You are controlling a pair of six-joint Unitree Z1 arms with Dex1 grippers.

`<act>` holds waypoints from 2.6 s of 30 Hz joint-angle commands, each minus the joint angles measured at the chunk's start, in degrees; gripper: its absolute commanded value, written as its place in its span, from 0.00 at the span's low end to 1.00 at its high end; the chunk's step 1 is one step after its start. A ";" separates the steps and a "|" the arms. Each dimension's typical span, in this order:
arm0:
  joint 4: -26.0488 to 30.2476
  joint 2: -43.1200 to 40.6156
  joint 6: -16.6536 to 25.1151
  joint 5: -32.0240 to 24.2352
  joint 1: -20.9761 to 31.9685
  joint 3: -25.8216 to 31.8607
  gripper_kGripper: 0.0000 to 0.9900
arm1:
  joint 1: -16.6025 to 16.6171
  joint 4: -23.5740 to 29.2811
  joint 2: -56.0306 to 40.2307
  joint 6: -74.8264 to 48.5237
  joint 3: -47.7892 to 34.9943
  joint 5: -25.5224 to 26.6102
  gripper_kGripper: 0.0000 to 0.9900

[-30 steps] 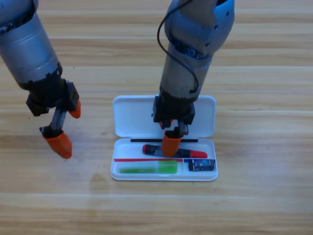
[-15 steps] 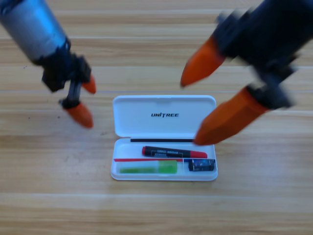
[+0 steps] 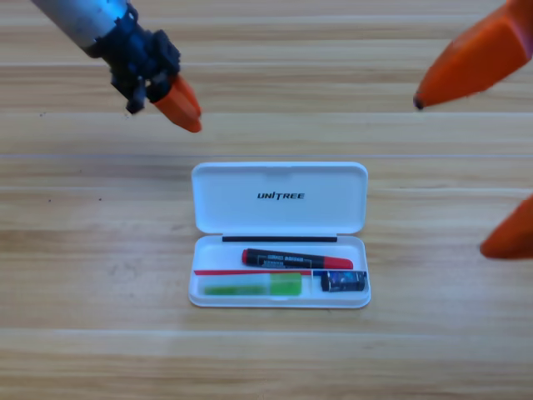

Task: Clean up eraser and pencils

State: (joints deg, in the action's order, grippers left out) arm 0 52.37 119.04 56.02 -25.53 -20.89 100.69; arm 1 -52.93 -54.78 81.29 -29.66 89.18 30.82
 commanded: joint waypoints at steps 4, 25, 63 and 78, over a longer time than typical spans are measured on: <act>-7.11 10.07 0.94 -8.49 1.46 -3.74 0.00 | -1.03 2.75 1.59 0.48 -3.14 2.93 1.00; -4.65 13.85 2.17 -13.93 0.85 -3.74 0.00 | -2.53 3.98 2.47 1.97 -3.67 3.19 1.00; -8.43 9.98 1.20 -12.26 -12.07 -16.31 0.00 | -2.62 3.98 2.38 3.03 -4.11 3.90 1.00; -7.72 1.11 -1.17 -8.75 -12.86 -17.81 0.00 | -2.62 4.07 2.47 3.03 -4.11 3.90 1.00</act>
State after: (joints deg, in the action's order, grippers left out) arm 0 42.39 125.59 55.59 -36.34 -32.47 84.53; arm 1 -53.88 -51.35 81.86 -27.03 87.00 33.41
